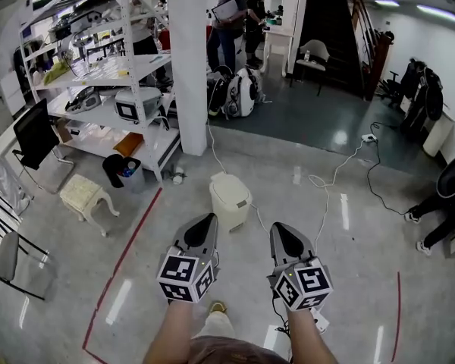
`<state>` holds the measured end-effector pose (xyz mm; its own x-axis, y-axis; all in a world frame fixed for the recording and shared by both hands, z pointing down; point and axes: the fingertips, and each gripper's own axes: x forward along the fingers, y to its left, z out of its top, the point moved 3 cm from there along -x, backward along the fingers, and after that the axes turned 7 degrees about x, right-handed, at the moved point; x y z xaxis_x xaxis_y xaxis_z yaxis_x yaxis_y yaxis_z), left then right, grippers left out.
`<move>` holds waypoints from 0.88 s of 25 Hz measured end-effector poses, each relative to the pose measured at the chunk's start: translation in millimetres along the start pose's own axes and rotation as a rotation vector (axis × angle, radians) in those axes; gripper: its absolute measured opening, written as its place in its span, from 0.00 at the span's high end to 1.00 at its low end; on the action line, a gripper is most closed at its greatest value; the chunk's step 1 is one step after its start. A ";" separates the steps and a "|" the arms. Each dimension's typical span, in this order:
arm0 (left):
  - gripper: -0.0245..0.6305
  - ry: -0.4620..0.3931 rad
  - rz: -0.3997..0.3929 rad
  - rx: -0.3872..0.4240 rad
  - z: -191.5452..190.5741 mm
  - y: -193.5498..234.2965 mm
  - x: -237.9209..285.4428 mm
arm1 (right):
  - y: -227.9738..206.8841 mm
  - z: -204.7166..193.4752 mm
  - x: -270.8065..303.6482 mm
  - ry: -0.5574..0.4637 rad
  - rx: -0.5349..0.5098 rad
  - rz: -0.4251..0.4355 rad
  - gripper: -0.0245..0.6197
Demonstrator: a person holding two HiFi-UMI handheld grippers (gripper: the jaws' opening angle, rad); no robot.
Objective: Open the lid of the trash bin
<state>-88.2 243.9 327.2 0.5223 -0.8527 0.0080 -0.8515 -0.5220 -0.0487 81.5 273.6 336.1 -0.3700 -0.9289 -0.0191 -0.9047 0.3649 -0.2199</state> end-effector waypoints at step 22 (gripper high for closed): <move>0.96 -0.002 -0.085 0.025 -2.0 109.1 131.8 | -34.8 8.9 154.6 -0.025 -0.011 -0.067 0.91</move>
<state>-112.4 74.5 324.9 0.5925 -0.8055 0.0115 -0.8029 -0.5917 -0.0725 57.7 116.7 332.1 -0.3035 -0.9524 -0.0287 -0.9296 0.3026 -0.2104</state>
